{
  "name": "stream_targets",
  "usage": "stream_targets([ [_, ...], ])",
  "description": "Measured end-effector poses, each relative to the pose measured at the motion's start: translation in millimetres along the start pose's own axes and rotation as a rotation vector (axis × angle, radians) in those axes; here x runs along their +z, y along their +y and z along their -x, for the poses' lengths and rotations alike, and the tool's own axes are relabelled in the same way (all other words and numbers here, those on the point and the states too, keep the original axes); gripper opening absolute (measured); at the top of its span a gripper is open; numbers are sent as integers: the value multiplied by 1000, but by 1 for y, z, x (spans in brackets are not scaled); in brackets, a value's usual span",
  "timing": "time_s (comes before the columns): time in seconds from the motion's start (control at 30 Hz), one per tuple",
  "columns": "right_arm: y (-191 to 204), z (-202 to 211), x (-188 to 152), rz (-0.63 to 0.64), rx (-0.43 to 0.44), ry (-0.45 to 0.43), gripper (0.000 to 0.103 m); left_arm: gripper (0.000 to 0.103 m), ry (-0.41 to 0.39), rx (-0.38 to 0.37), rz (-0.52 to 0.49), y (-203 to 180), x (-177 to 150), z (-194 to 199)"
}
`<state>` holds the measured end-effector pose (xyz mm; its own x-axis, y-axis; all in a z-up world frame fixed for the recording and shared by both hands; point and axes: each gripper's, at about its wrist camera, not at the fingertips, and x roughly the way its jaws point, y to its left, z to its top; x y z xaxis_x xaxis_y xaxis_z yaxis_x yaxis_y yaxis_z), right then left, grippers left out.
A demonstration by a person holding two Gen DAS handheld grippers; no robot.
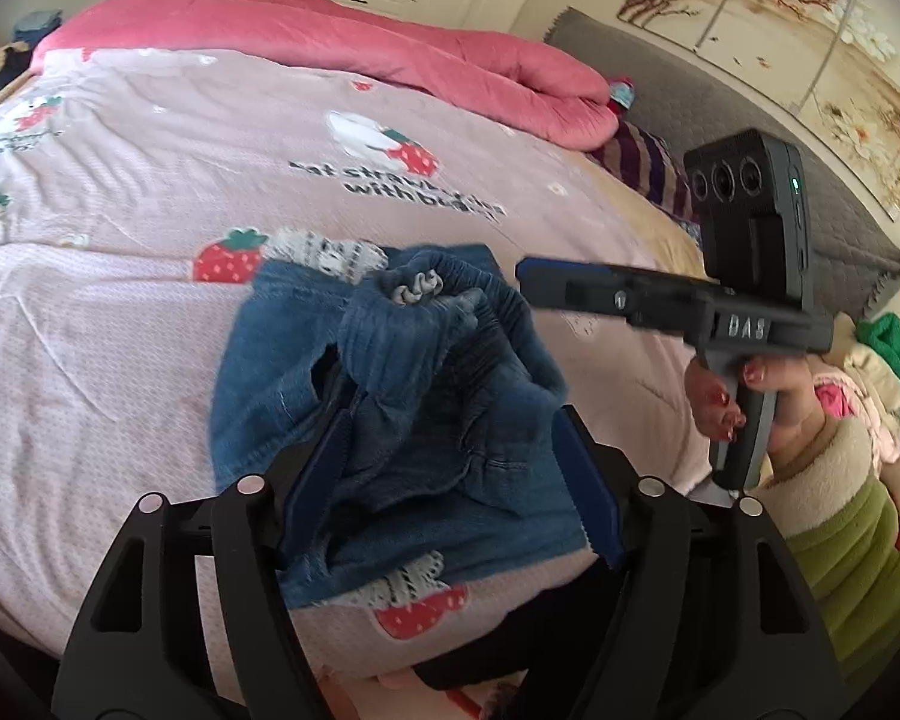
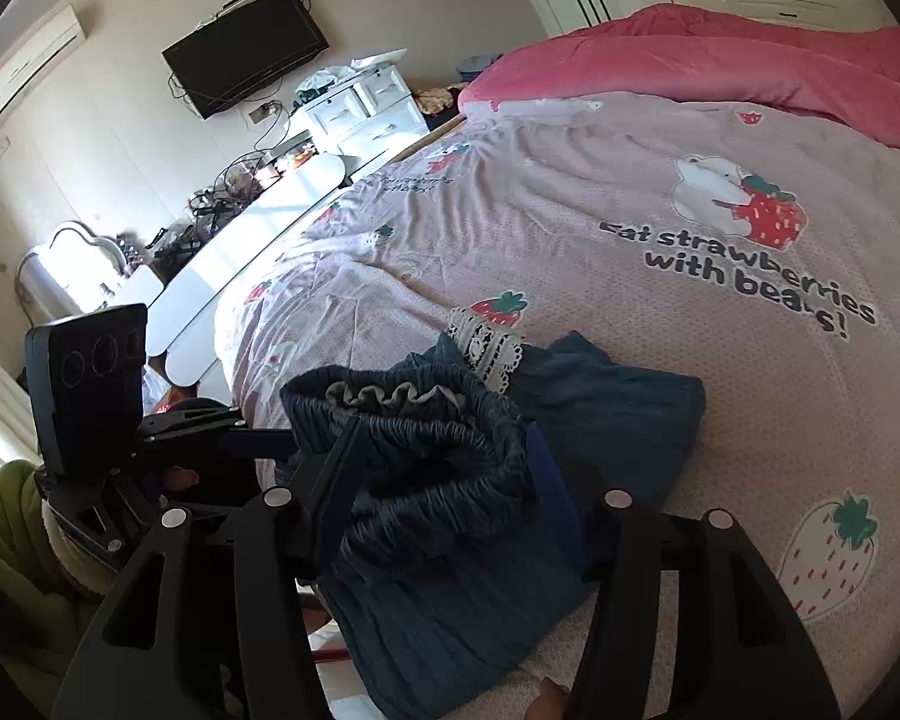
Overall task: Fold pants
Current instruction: 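Fold the waistband end over onto the pants and open both grippers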
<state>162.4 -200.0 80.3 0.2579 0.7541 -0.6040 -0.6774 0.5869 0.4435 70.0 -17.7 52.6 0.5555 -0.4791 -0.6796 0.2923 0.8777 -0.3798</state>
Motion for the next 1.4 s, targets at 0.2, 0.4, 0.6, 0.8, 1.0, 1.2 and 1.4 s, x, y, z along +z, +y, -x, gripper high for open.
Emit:
stream_targets([
  [0.2, 4, 10, 0, -21, -50, -22, 61, 66, 45, -22, -49, -14, -17, -12],
  [0.4, 14, -14, 1, -43, -100, 55, 61, 69, 93, -28, -91, -24, -31, -25],
  [0.6, 8, -42, -17, 23, -278, 165, 61, 70, 118, -28, -115, -26, -42, -32],
  [0.8, 1, -48, -34, 28, -346, 207, 61, 71, 117, -45, -108, -26, -42, -29],
  [1.0, 5, -22, -29, -17, -310, 123, 62, 77, 91, -51, -94, -22, -35, -10],
  [1.2, 5, 14, -23, -69, -301, 7, 72, 86, 40, 17, -95, -13, -25, 13],
  [1.4, 23, 50, -26, -35, -324, -86, 82, 93, -17, 130, -77, 7, -6, 30],
])
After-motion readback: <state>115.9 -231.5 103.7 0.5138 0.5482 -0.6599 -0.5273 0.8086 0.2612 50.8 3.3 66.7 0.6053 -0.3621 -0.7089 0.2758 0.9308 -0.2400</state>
